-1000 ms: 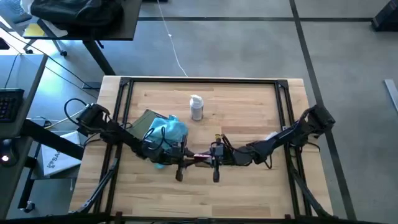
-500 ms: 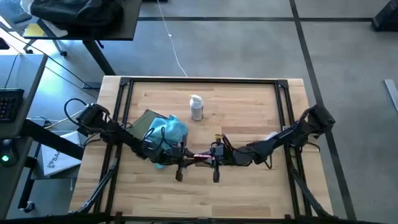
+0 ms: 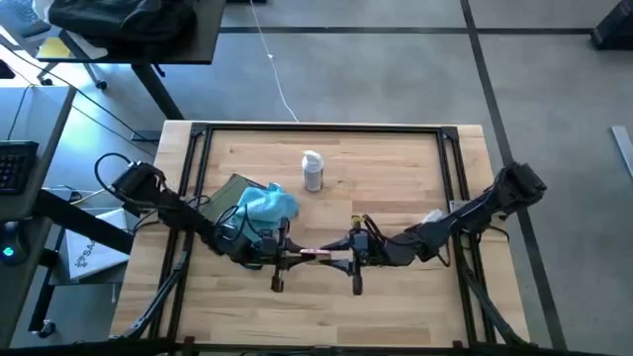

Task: Apply microfiber cloth
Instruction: Wipe the cellphone with the microfiber towel

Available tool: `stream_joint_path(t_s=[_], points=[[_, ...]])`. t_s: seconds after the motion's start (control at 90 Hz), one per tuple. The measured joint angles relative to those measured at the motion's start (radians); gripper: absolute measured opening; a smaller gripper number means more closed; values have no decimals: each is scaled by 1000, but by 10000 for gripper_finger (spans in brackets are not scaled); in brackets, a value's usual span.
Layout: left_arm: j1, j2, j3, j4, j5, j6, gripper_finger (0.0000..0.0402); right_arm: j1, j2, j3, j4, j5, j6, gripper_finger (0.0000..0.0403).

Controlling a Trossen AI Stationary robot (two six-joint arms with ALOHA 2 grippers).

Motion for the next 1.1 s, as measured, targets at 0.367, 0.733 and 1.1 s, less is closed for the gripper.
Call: stream_joint_path(t_s=[0.367, 0.733, 1.1], points=[[10, 0, 0, -1, 1, -20, 10, -23, 6, 0, -7, -18, -21, 9], [10, -1, 0, 50, 2, 28, 71, -23, 8, -2, -31, -9, -21, 4], [29, -1, 0, 72, 4, 31, 78, -23, 8, -2, -30, -7, -22, 2]])
